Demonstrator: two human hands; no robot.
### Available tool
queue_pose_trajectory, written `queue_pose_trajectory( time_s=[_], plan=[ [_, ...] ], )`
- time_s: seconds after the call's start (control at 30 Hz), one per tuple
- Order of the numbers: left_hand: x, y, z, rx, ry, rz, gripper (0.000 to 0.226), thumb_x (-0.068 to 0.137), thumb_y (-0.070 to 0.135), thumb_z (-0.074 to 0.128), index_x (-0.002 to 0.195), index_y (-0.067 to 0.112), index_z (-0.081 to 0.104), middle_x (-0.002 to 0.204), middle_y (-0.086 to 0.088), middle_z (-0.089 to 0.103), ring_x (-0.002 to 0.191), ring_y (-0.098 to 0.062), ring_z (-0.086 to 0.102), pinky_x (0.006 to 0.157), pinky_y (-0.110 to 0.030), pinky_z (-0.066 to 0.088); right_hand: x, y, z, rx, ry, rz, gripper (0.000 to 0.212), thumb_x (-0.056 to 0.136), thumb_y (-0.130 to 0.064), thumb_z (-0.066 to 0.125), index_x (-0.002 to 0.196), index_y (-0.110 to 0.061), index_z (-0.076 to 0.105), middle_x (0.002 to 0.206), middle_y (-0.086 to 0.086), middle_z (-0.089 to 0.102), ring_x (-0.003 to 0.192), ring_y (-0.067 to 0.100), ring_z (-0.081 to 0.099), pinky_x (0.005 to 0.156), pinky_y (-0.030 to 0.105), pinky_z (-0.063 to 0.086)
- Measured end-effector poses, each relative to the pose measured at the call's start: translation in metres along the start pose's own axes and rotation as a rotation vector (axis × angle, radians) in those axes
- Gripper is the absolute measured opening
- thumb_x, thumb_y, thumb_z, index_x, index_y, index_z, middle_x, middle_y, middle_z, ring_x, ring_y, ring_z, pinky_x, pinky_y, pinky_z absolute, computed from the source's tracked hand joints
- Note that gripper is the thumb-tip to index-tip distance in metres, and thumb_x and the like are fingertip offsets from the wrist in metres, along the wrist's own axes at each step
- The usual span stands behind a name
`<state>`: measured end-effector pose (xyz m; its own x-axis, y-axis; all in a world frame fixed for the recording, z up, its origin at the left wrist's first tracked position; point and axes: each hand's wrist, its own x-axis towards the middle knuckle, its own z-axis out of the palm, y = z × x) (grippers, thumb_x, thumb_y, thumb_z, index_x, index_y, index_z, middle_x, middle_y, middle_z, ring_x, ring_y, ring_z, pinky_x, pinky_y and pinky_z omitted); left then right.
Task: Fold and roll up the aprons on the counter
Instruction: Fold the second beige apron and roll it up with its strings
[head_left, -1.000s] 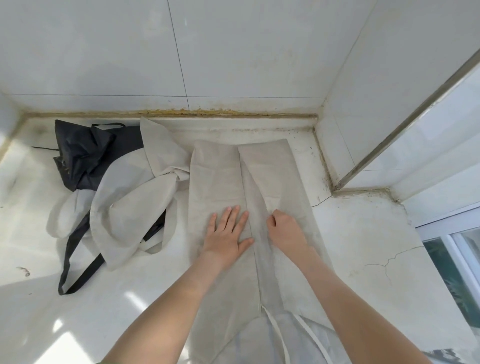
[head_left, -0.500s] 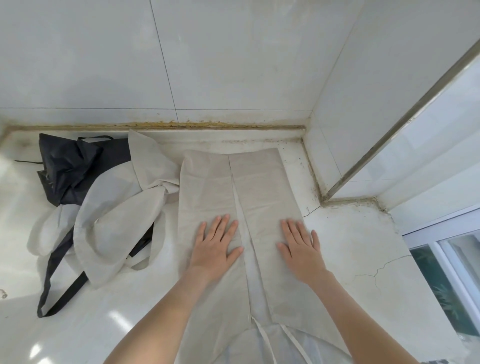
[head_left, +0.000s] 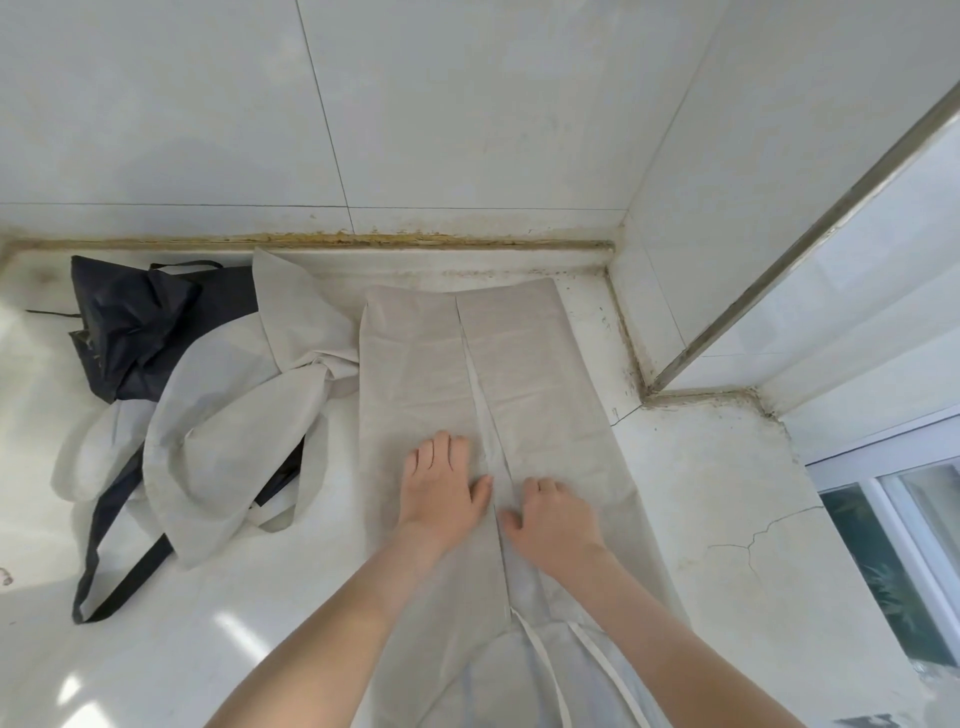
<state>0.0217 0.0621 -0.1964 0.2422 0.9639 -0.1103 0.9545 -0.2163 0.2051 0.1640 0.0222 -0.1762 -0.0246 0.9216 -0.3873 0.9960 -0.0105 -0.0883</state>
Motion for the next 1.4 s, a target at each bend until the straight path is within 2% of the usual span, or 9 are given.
queue_pose_trajectory(
  time_s=[0.3,0.43,0.53,0.83,1.0,1.1,1.23,1.33,1.4],
  plan=[
    [-0.003,0.044,-0.020,-0.031,-0.462,-0.217,0.038,0.090,0.026,0.053,0.122,0.007,0.053,0.124,-0.010,0.060,0.116,-0.028,0.058,0.088,-0.032,0.048,-0.002,-0.012,-0.006,-0.075,-0.106,0.062,0.028,0.094,-0.011,0.039,0.121,-0.006,0.048,0.124,0.009,0.058,0.115,0.026,0.058,0.085,0.033,0.048],
    [-0.001,0.044,-0.026,-0.091,-0.459,-0.209,0.035,0.088,0.021,0.053,0.119,0.006,0.058,0.122,-0.012,0.061,0.116,-0.030,0.058,0.088,-0.033,0.048,0.001,-0.007,-0.013,0.188,-0.140,0.114,0.010,0.093,-0.017,0.043,0.096,-0.012,0.051,0.111,0.013,0.061,0.105,0.030,0.059,0.076,0.031,0.042],
    [0.001,0.040,-0.027,-0.221,-0.391,-0.213,0.029,0.088,0.020,0.051,0.112,0.005,0.058,0.117,-0.014,0.062,0.111,-0.032,0.059,0.084,-0.033,0.047,0.004,-0.002,-0.015,0.325,-0.102,0.107,0.028,0.093,-0.015,0.042,0.068,-0.019,0.032,0.087,0.011,0.056,0.082,0.028,0.053,0.065,0.027,0.032],
    [-0.005,0.039,-0.016,-0.589,-0.300,-0.117,0.017,0.096,0.011,0.038,0.101,0.005,0.053,0.100,-0.018,0.064,0.096,-0.033,0.059,0.072,-0.033,0.040,0.005,0.003,-0.006,0.495,-0.078,0.087,0.034,0.095,-0.014,0.043,0.063,-0.023,0.033,0.066,-0.002,0.044,0.072,0.023,0.047,0.060,0.029,0.031],
    [-0.004,0.017,-0.005,-0.384,-0.166,0.236,0.031,0.088,0.002,0.052,0.118,0.005,0.054,0.117,-0.014,0.058,0.106,-0.031,0.056,0.089,-0.036,0.042,-0.006,0.004,0.005,0.542,0.077,0.072,0.024,0.091,-0.032,0.043,0.084,-0.013,0.056,0.087,0.003,0.054,0.095,0.030,0.054,0.080,0.034,0.039],
    [0.004,-0.002,-0.003,-0.091,-0.034,0.398,0.072,0.072,0.020,0.074,0.136,0.008,0.047,0.141,-0.016,0.047,0.127,-0.032,0.048,0.108,-0.038,0.033,-0.013,-0.005,0.018,0.394,0.138,0.085,0.078,0.076,-0.062,0.020,0.132,-0.016,0.049,0.136,0.003,0.046,0.129,0.024,0.038,0.105,0.038,0.025],
    [0.014,-0.025,0.001,0.092,-0.207,0.378,0.074,0.095,0.058,0.030,0.152,0.028,-0.007,0.158,-0.003,-0.017,0.147,-0.020,-0.015,0.115,-0.040,-0.013,-0.017,-0.012,0.043,0.191,0.044,0.112,0.071,0.096,-0.056,0.007,0.144,-0.012,0.036,0.147,0.011,0.042,0.137,0.028,0.036,0.109,0.045,0.022],
    [0.009,-0.030,0.009,0.123,-0.279,0.296,0.085,0.076,0.074,-0.014,0.149,0.032,-0.017,0.159,0.000,-0.020,0.145,-0.018,-0.021,0.117,-0.041,-0.014,-0.017,-0.010,0.051,0.136,0.045,0.113,0.065,0.099,-0.052,0.005,0.143,-0.013,0.034,0.144,0.012,0.047,0.135,0.024,0.031,0.106,0.047,0.020],
    [0.003,-0.029,0.013,0.069,-0.259,0.230,0.089,0.071,0.075,-0.016,0.149,0.032,-0.017,0.159,0.002,-0.019,0.145,-0.018,-0.021,0.117,-0.040,-0.014,-0.014,-0.005,0.045,0.093,0.044,0.083,0.063,0.099,-0.051,0.010,0.144,-0.014,0.034,0.145,0.010,0.046,0.136,0.022,0.028,0.107,0.046,0.017]
  ],
)
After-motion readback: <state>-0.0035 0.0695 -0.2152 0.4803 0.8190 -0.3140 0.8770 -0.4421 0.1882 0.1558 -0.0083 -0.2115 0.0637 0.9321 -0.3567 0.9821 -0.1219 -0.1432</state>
